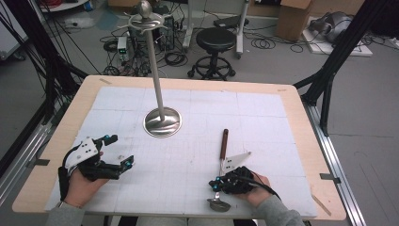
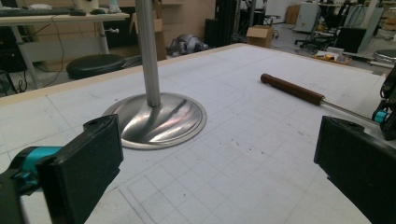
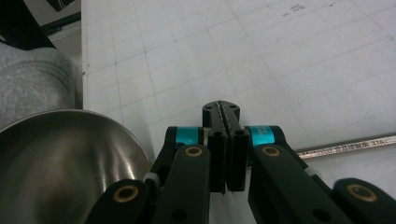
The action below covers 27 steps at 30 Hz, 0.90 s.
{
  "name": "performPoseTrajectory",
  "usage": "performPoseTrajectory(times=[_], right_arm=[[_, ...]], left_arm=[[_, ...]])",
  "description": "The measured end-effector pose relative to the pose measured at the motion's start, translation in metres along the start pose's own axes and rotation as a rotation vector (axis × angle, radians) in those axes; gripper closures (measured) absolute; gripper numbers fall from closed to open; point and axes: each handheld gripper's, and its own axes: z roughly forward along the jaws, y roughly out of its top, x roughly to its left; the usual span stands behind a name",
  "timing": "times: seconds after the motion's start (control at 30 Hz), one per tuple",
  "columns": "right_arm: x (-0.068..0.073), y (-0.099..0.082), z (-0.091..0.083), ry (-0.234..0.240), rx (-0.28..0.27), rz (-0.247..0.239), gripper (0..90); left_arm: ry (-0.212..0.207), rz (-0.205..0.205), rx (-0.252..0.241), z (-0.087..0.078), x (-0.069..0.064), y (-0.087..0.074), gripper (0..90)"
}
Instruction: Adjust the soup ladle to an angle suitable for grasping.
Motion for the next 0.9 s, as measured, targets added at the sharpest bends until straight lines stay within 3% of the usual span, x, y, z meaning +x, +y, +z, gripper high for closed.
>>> performPoseTrajectory(times=[0.37, 0.67, 0.9], right_arm=[[-0.001, -0.006, -0.012, -0.014, 0.034, -0.038, 90.0], [-0.004, -0.014, -0.021, -0.019, 0.038, -0.031, 90.0], [-0.008, -0.019, -0.025, 0.014, 0.02, -0.013, 90.0]], left_arm=[[0.001, 0.005, -0.003, -0.001, 0.0, 0.0, 1.7], [0.002, 0.003, -0.004, -0.001, 0.0, 0.0, 1.7], [0.003, 0.004, -0.002, 0.0, 0.0, 0.0, 1.7]])
